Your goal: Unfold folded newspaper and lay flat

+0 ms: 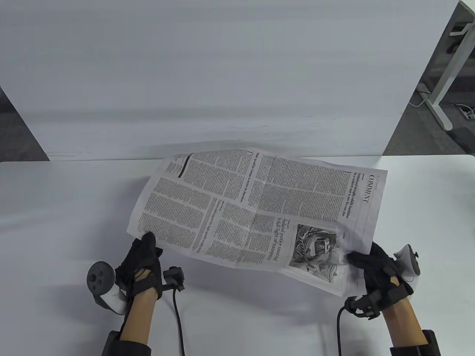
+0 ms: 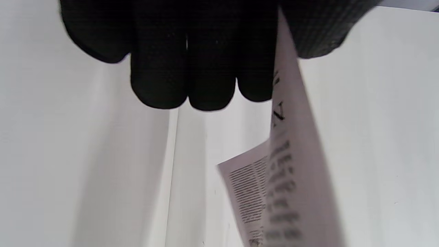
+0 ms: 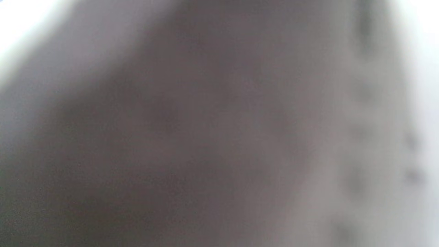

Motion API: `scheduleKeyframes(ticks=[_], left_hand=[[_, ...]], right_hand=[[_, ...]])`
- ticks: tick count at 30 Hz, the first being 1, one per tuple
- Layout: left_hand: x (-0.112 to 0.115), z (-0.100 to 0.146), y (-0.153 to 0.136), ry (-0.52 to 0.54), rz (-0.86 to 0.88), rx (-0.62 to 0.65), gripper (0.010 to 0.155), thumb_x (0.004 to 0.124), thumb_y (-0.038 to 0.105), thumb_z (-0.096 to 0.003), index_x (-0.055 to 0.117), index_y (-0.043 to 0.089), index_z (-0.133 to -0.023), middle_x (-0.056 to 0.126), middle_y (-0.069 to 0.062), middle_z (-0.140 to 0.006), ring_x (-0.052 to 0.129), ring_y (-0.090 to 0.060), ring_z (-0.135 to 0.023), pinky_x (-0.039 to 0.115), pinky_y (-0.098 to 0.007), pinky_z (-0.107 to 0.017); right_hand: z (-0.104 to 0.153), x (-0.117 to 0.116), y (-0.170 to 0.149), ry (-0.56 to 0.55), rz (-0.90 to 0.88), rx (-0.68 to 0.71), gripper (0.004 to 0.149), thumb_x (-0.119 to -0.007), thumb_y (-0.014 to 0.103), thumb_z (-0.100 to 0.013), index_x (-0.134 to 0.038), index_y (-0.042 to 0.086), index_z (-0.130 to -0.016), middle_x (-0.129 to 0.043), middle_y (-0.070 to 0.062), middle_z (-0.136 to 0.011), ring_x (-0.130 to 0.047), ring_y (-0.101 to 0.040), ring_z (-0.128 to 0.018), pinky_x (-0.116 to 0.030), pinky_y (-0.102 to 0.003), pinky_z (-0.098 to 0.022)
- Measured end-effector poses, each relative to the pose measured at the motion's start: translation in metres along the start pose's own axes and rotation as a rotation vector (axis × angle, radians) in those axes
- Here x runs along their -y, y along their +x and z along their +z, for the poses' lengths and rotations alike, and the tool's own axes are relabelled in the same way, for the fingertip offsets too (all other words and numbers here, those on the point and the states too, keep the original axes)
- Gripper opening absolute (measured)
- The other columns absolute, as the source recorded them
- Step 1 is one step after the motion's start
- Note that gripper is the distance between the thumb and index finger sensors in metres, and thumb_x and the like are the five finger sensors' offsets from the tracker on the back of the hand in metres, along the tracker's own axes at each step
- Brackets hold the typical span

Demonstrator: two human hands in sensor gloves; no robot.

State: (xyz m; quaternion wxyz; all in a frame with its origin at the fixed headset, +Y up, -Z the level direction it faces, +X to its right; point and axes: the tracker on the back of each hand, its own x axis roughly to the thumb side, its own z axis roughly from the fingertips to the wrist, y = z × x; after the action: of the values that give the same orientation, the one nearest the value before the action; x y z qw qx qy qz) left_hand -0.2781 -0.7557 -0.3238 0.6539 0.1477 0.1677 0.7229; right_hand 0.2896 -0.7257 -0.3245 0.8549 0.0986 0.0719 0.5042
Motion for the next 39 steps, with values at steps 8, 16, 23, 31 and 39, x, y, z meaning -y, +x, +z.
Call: scheduleKeyframes(ticks=[8,16,23,31,39], left_hand=[[0.060,0.026,-0.021,-0.395,0.072,-0.156,0.080,0.078,0.061,-0.0466,0.053,0.015,-0.107,0.062,-0.024,-0.107,0.080,-0.059,-0.088,0.065,-0.066,-0.062],[0.102,0.060,-0.028,-0.519,0.220,-0.201,0.084,0.079,0.053,-0.0483,0.036,0.010,-0.107,0.062,-0.026,-0.104,0.084,-0.052,-0.089,0.067,-0.062,-0.063],[0.095,0.047,-0.019,-0.501,0.139,-0.029,0.062,0.070,0.025,-0.0500,0.046,0.016,-0.106,0.074,-0.023,-0.098,0.101,-0.040,-0.075,0.080,-0.052,-0.056],[0.068,0.025,-0.004,-0.381,0.021,0.096,0.057,0.072,0.018,-0.0471,0.063,0.025,-0.103,0.081,-0.022,-0.095,0.104,-0.041,-0.070,0.081,-0.053,-0.053],[0.043,-0.004,0.007,-0.506,-0.132,0.087,0.055,0.073,0.012,-0.0447,0.079,0.030,-0.096,0.087,-0.020,-0.093,0.104,-0.043,-0.068,0.079,-0.056,-0.053]], right_hand=[[0.003,-0.031,0.004,0.070,0.085,0.065,0.065,-0.075,0.001,-0.041,-0.068,0.031,-0.098,-0.079,-0.020,-0.103,-0.088,-0.056,-0.083,-0.089,-0.056,-0.052],[0.005,-0.060,-0.009,0.100,0.126,0.082,0.065,-0.076,0.000,-0.040,-0.069,0.031,-0.097,-0.080,-0.019,-0.102,-0.088,-0.057,-0.082,-0.089,-0.056,-0.051],[0.004,-0.064,-0.020,0.101,0.126,0.018,0.072,-0.081,0.005,-0.040,-0.057,0.031,-0.102,-0.075,-0.020,-0.105,-0.086,-0.055,-0.084,-0.089,-0.059,-0.048],[0.007,-0.023,-0.020,-0.182,0.162,-0.113,0.074,-0.083,0.008,-0.040,-0.047,0.017,-0.104,-0.073,-0.023,-0.102,-0.087,-0.053,-0.082,-0.085,-0.058,-0.050],[0.017,0.021,-0.004,-0.466,0.329,-0.133,0.073,-0.082,0.010,-0.042,-0.047,0.021,-0.104,-0.066,-0.024,-0.106,-0.076,-0.055,-0.089,-0.074,-0.064,-0.058]])
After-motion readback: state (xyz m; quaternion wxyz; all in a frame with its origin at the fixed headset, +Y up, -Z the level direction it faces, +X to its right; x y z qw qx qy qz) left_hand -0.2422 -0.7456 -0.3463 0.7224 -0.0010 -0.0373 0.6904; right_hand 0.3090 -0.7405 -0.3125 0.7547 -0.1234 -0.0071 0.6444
